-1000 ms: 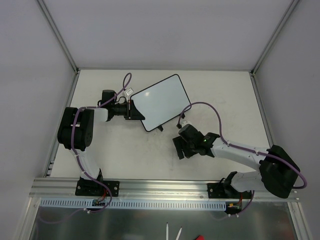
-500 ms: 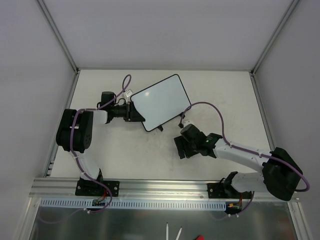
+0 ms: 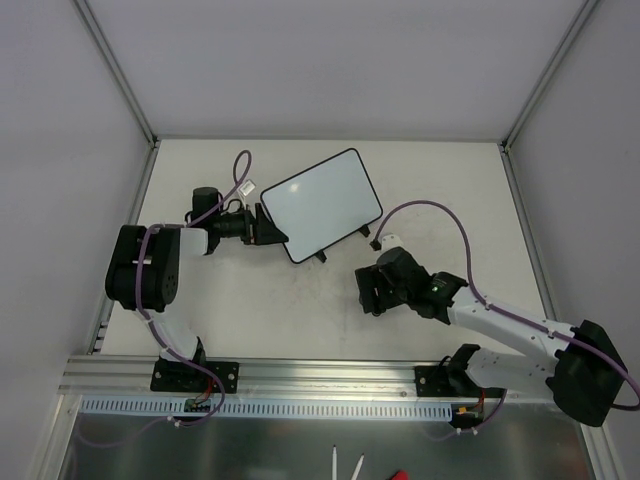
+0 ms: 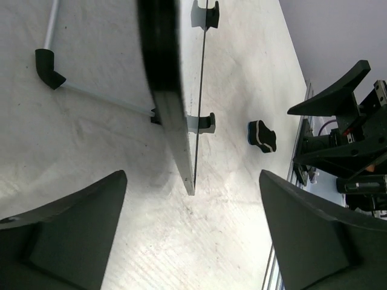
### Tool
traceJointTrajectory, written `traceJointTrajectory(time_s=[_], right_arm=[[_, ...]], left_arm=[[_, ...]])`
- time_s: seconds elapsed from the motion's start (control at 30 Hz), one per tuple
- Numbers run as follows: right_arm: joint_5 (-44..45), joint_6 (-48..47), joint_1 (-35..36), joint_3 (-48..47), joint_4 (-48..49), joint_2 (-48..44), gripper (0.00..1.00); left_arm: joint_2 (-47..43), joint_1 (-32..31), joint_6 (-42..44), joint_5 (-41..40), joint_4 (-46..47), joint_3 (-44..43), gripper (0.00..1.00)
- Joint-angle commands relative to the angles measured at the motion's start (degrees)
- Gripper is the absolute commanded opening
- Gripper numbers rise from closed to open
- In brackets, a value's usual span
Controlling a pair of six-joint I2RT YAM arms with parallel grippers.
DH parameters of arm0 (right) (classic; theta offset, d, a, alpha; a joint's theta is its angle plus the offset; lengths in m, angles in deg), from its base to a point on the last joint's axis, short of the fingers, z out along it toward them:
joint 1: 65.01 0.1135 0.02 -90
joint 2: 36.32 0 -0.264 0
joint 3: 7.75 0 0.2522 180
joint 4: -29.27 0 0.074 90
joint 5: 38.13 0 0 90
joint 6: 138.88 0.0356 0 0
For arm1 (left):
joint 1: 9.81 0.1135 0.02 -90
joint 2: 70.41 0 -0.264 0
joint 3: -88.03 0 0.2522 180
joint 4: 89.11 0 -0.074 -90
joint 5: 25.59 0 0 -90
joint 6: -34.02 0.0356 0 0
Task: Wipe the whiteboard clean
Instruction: Place the whiteboard eraser at the center of the board, then reset both arms
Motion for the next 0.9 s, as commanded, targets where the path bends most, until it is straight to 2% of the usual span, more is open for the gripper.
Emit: traceJointTrajectory(time_s=[0.0, 0.33, 0.57, 0.7, 0.87], right_arm=[[1.7, -1.1, -0.8, 0.7, 0.6, -2.3, 0.97], [-1.0, -3.9, -3.7, -0.1, 0.9, -3.6, 0.99], [-5.5, -7.0, -9.9, -0.9, 2.7, -6.0, 0.99], [-6.3, -7.9, -12.2, -0.7, 5.7, -7.6, 0.99], [-3.8, -10.6, -15.1, 3.5, 12.5, -14.0, 0.99]], left_arm=[[-2.5, 1.0, -1.6, 1.6, 5.4, 1.0, 0.99], [-7.3, 2.4, -1.2, -0.3, 6.8, 5.4, 0.99], [-16.6, 3.4, -1.0, -8.9, 6.4, 13.3, 0.99], [-24.9, 3.4, -1.3, -14.8, 4.8, 17.7, 0.99], [-37.4, 3.4, -0.6, -24.8, -3.5, 22.7, 0.99]])
